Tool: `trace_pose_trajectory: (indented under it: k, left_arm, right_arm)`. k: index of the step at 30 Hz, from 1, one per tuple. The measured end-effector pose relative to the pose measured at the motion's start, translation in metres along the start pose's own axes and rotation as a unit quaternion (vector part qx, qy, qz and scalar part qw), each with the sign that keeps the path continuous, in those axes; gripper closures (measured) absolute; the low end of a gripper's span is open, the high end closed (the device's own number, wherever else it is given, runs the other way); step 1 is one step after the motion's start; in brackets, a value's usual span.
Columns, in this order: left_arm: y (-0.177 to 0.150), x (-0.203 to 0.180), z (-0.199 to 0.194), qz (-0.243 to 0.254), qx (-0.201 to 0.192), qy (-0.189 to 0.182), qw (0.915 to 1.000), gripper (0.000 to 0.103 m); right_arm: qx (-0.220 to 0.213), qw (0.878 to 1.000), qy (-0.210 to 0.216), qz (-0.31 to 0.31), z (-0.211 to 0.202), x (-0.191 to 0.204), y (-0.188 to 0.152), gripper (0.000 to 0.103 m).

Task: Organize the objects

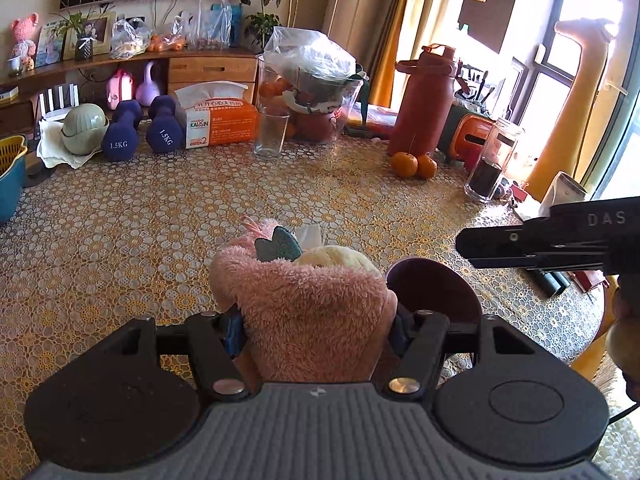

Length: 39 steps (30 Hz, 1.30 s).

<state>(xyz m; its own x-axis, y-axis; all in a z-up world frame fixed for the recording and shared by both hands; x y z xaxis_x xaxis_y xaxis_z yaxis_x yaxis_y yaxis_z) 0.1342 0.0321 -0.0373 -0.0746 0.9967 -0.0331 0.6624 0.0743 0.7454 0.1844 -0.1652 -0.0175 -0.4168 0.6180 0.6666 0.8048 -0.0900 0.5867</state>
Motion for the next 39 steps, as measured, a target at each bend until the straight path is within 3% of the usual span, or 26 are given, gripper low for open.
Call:
trace_pose_trajectory:
  k: [3, 10, 13, 15, 19, 24, 30, 33, 39]
  left_arm:
    - [0.000, 0.004, -0.003, 0.001, -0.008, 0.007, 0.9999, 0.038]
    - [0.008, 0.008, -0.029, 0.007, -0.037, -0.001, 0.9993, 0.038]
    - [0.016, -0.002, -0.037, 0.019, -0.048, -0.023, 0.9984, 0.038]
    - [0.017, -0.012, -0.036, 0.035, -0.049, -0.027, 0.9978, 0.038]
    - [0.015, -0.020, -0.024, 0.030, -0.042, -0.030, 0.9982, 0.038]
    - [0.020, -0.004, -0.013, -0.038, -0.004, -0.081, 0.9960, 0.038]
    - [0.010, -0.009, 0.002, -0.033, 0.025, -0.080, 0.9960, 0.038]
    - [0.000, -0.016, 0.016, -0.028, 0.045, -0.076, 0.9957, 0.038]
    - [-0.021, -0.011, 0.040, -0.007, 0.076, -0.036, 0.9964, 0.038]
  right_arm:
    - [0.010, 0.999, -0.011, -0.052, -0.012, 0.009, -0.003, 0.061]
    - [0.089, 0.991, -0.010, -0.102, -0.003, 0.009, -0.018, 0.063]
    - [0.101, 0.987, -0.010, -0.124, 0.004, 0.015, -0.026, 0.074]
    - [0.099, 0.984, -0.026, -0.145, 0.007, 0.017, -0.029, 0.089]
    - [0.094, 0.977, -0.051, -0.184, 0.009, 0.020, -0.032, 0.096]
    - [0.087, 0.965, -0.066, -0.238, 0.007, 0.016, -0.037, 0.097]
    - [0.074, 0.954, -0.061, -0.283, -0.001, 0.006, -0.042, 0.099]
    - [0.066, 0.957, -0.060, -0.275, -0.005, 0.000, -0.043, 0.098]
    - [0.044, 0.962, -0.057, -0.262, -0.013, -0.016, -0.044, 0.098]
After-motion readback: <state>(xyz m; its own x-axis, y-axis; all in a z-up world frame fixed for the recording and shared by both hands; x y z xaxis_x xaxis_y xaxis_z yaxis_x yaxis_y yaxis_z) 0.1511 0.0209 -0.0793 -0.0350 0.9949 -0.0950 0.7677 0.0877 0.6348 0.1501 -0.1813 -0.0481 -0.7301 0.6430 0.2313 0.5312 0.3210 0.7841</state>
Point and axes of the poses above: each gripper's, at about its wrist camera, not at the fingertips, and z roughly the way its jaws point, x to its left, y to its top, the point moved 5 cm from there along z, roughly the way its jaws point, and after that the axes turned 14 degrees about y, right-handed, at the moved point
